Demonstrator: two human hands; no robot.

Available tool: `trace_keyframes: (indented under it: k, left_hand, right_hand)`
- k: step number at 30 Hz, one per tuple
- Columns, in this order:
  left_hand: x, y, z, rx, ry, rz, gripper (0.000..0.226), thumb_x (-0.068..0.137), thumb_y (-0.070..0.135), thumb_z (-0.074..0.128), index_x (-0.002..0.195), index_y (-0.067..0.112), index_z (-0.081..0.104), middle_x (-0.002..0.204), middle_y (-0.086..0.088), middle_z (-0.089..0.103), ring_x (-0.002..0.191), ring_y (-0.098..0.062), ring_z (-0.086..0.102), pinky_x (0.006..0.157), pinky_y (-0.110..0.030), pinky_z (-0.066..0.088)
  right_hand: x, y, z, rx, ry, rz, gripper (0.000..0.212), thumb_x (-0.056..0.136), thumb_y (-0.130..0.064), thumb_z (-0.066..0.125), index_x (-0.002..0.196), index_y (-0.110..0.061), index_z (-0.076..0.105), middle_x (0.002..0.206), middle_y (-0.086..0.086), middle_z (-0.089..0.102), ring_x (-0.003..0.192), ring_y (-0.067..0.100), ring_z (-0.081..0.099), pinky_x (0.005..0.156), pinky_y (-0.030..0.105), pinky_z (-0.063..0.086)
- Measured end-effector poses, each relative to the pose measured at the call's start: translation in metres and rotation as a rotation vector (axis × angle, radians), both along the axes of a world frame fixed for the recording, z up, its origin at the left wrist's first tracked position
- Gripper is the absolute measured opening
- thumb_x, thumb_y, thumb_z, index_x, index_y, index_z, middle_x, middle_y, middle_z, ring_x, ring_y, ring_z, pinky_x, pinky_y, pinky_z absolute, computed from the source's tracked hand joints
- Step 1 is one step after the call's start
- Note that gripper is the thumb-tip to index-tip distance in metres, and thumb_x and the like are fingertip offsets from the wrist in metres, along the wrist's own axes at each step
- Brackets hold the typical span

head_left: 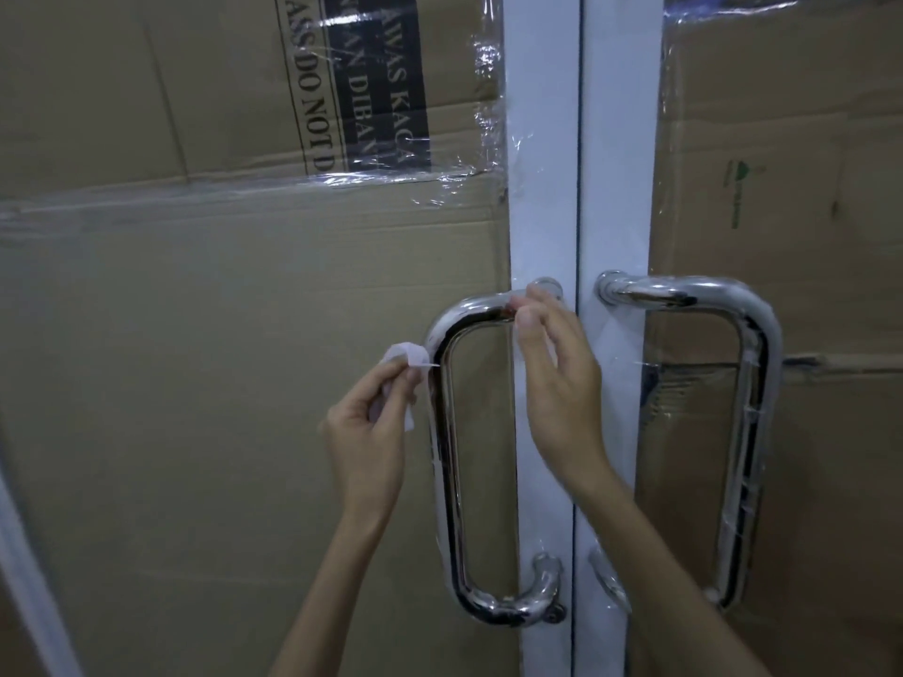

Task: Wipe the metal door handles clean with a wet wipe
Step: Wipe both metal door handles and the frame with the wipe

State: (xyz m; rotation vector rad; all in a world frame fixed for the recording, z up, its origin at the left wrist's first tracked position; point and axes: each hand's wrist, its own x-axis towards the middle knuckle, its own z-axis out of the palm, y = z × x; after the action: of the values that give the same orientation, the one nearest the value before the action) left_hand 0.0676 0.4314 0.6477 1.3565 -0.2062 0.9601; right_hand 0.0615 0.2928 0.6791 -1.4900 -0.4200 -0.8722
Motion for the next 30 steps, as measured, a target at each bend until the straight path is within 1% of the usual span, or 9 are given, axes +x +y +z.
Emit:
trace_keyframes:
  k: [3, 7, 10, 13, 17, 21, 23, 25, 30]
  left_hand:
    - [-0.015, -0.015, -0.002, 0.048, -0.046, -0.023, 0.014, 0.082, 0.006, 0.068, 0.092, 0.015, 0.072, 0.085, 0.011, 0.072, 0.076, 0.012, 0.062, 0.078, -0.009, 0.049]
    - [-0.018, -0.026, -0.018, 0.379, 0.058, -0.185, 0.033, 0.093, 0.037, 0.052, 0.123, 0.029, 0.061, 0.125, 0.005, 0.065, 0.118, -0.009, 0.058, 0.101, -0.037, 0.047]
    - [-0.022, -0.021, -0.014, 0.601, 0.075, -0.258, 0.04, 0.092, 0.031, 0.042, 0.13, 0.043, 0.043, 0.146, 0.01, 0.043, 0.136, 0.006, 0.032, 0.112, -0.016, 0.027]
    - [-0.02, -0.004, -0.001, 0.618, 0.001, -0.224, 0.042, 0.086, 0.012, 0.044, 0.119, 0.035, 0.058, 0.129, 0.006, 0.061, 0.129, -0.001, 0.046, 0.106, -0.018, 0.034]
    - [-0.009, 0.024, 0.015, 0.374, -0.02, -0.193, 0.027, 0.091, -0.003, 0.046, 0.107, 0.005, 0.066, 0.099, -0.004, 0.072, 0.095, 0.001, 0.065, 0.086, -0.011, 0.043]
    - [-0.003, 0.041, 0.019, 0.307, 0.045, -0.162, 0.025, 0.095, -0.001, 0.044, 0.112, 0.002, 0.062, 0.099, -0.004, 0.07, 0.087, 0.012, 0.061, 0.077, -0.003, 0.041]
    - [-0.002, 0.044, 0.017, 0.304, 0.066, -0.164, 0.025, 0.095, 0.001, 0.044, 0.113, 0.002, 0.062, 0.1, -0.005, 0.069, 0.087, 0.012, 0.06, 0.078, -0.003, 0.041]
    - [-0.001, 0.042, 0.016, 0.314, 0.078, -0.173, 0.025, 0.096, 0.002, 0.045, 0.114, 0.002, 0.061, 0.1, -0.006, 0.069, 0.087, 0.012, 0.06, 0.077, -0.003, 0.04]
    - [0.002, 0.031, 0.021, 0.297, 0.076, -0.21, 0.024, 0.097, 0.007, 0.044, 0.115, 0.008, 0.061, 0.099, 0.001, 0.069, 0.09, 0.011, 0.06, 0.078, -0.003, 0.041]
  right_hand:
    - [-0.027, 0.015, -0.023, 0.125, 0.094, 0.22, 0.02, 0.095, -0.021, 0.053, 0.11, -0.017, 0.067, 0.109, -0.001, 0.069, 0.105, 0.007, 0.062, 0.093, 0.025, 0.048]
    - [-0.034, 0.029, -0.034, 0.319, 0.329, 0.572, 0.038, 0.094, -0.023, 0.051, 0.131, -0.019, 0.054, 0.119, -0.002, 0.068, 0.112, 0.008, 0.062, 0.098, 0.028, 0.049]
    - [-0.022, 0.023, -0.035, 0.453, 0.354, 0.521, 0.032, 0.093, -0.015, 0.054, 0.124, -0.01, 0.061, 0.111, 0.005, 0.071, 0.108, 0.016, 0.065, 0.093, 0.029, 0.053]
    - [-0.004, 0.018, -0.032, 0.623, 0.35, 0.425, 0.025, 0.092, -0.009, 0.057, 0.113, 0.001, 0.065, 0.11, 0.016, 0.07, 0.107, 0.028, 0.065, 0.095, 0.038, 0.05]
    - [0.01, 0.039, -0.009, 0.521, 0.311, 0.25, 0.027, 0.098, -0.022, 0.049, 0.081, -0.012, 0.068, 0.079, 0.012, 0.063, 0.073, 0.015, 0.053, 0.063, 0.02, 0.044]
    - [0.0, 0.079, -0.038, 0.158, 0.279, 0.162, 0.043, 0.1, -0.041, 0.034, 0.128, -0.019, 0.058, 0.129, -0.007, 0.061, 0.111, -0.012, 0.05, 0.11, 0.021, 0.028]
    - [-0.007, 0.081, -0.057, -0.001, 0.257, 0.11, 0.047, 0.101, -0.039, 0.028, 0.146, -0.025, 0.031, 0.146, -0.02, 0.031, 0.128, -0.028, 0.012, 0.119, 0.03, -0.009]
    - [-0.005, 0.074, -0.051, 0.004, 0.335, 0.123, 0.045, 0.102, -0.034, 0.027, 0.146, -0.024, 0.029, 0.146, -0.023, 0.022, 0.108, -0.042, -0.015, 0.116, 0.037, -0.018]
    - [0.002, 0.066, -0.012, 0.062, 0.42, 0.171, 0.046, 0.102, -0.039, 0.022, 0.145, -0.026, 0.035, 0.153, -0.012, 0.028, 0.134, -0.013, -0.017, 0.118, 0.04, -0.013]
